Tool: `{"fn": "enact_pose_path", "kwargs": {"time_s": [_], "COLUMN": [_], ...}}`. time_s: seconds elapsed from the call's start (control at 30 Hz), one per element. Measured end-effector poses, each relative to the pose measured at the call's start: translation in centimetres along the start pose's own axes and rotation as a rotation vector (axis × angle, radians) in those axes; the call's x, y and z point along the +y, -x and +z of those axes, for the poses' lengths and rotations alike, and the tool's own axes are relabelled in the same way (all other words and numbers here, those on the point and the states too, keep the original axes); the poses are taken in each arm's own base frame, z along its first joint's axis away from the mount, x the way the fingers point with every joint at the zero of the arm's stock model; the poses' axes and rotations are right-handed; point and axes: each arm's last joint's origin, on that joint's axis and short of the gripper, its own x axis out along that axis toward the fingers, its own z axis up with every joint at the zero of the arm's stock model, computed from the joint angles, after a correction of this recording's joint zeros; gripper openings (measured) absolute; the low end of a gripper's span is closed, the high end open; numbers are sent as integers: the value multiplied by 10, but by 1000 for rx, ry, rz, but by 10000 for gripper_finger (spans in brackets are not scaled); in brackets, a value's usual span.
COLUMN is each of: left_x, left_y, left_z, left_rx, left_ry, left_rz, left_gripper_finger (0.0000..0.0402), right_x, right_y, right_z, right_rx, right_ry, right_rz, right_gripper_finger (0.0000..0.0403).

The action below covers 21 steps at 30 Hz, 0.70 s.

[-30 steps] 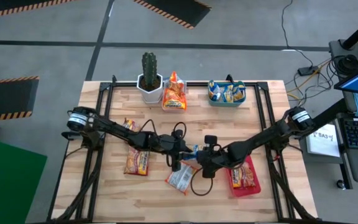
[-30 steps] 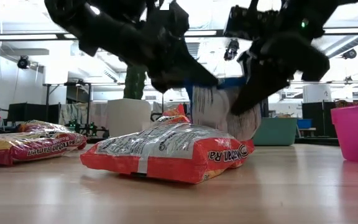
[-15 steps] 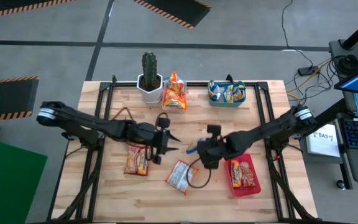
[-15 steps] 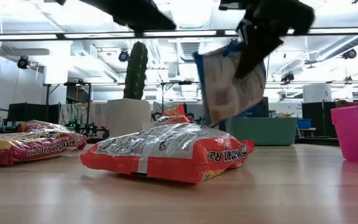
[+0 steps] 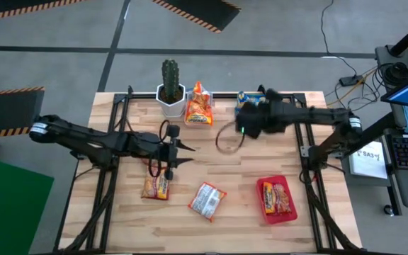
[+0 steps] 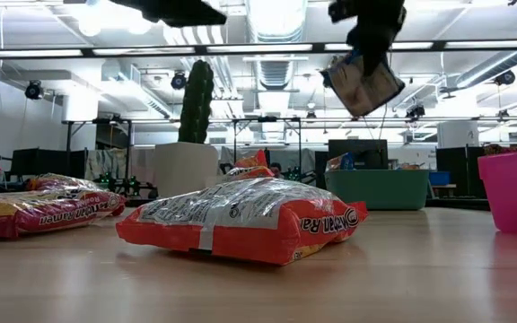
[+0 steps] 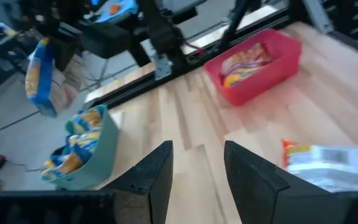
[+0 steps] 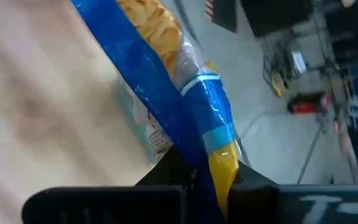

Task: Sort Maruchan noodles
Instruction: Put the blue noodle pack into the green bin

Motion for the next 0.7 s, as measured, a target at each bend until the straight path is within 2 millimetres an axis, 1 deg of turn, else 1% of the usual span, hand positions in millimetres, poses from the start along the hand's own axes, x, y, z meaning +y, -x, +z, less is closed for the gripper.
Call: {"fn": "enact_pose_path", "kwargs": {"time_s": [0.2,0.33,0.5,0.7], "left_x": [2,7,10,11], "left_y": [11,23,36,45], "left_z": [-11,-8,-8,-10], "left_rx": [-40,-80,-67,-57], "left_ry": [2,9,44,72], "left_rz": [82,110,121,120], "left_gripper_finger": [127,127,127,127], "right_x": [-53,-76,-82,-72], "right_y": [-39,-66,-98,-130], "right_z": [4,3,0,-5], "right_rx": [118,193,226,201], "right_ry": [-223,-317,-400,-442], "right_rz": [-100,-141,-114,-118], "right_gripper_finger": [9,9,9,9]}}
